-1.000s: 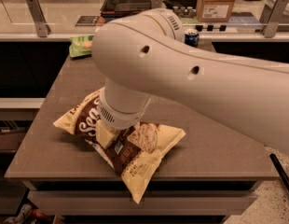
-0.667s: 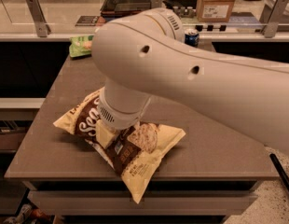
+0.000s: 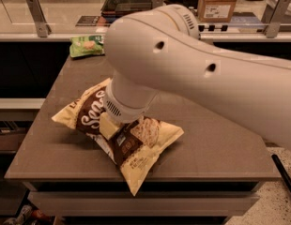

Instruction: Move brown chip bag near green rice chip bag

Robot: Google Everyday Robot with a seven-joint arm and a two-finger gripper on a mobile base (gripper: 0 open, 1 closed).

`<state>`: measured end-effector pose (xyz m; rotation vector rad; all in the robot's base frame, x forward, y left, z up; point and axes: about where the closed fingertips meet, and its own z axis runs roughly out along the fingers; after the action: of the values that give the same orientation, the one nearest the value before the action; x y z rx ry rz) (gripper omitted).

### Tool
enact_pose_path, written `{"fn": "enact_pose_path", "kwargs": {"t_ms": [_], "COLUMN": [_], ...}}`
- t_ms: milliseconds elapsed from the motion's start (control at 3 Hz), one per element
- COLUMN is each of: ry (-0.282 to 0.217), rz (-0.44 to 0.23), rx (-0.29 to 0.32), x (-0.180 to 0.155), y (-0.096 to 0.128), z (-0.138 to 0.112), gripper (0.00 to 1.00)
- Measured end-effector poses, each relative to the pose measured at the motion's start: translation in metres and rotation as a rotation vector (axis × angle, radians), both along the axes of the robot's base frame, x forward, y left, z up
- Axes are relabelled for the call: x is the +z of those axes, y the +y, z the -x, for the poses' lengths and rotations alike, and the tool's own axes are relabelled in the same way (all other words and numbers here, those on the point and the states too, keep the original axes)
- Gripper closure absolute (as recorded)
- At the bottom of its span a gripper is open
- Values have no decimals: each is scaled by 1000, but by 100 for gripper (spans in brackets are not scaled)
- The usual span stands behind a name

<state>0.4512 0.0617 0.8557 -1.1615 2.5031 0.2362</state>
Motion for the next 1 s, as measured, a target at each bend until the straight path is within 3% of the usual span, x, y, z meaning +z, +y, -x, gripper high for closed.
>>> {"fn": "enact_pose_path", "kwargs": {"t_ms": [333,1000], "ry": [-132,-306], "rz": [-40,-108], "rx": [11,36], "x": [31,72], "y": [-9,-9], "z": [-23,-67], "gripper": [100,100]}}
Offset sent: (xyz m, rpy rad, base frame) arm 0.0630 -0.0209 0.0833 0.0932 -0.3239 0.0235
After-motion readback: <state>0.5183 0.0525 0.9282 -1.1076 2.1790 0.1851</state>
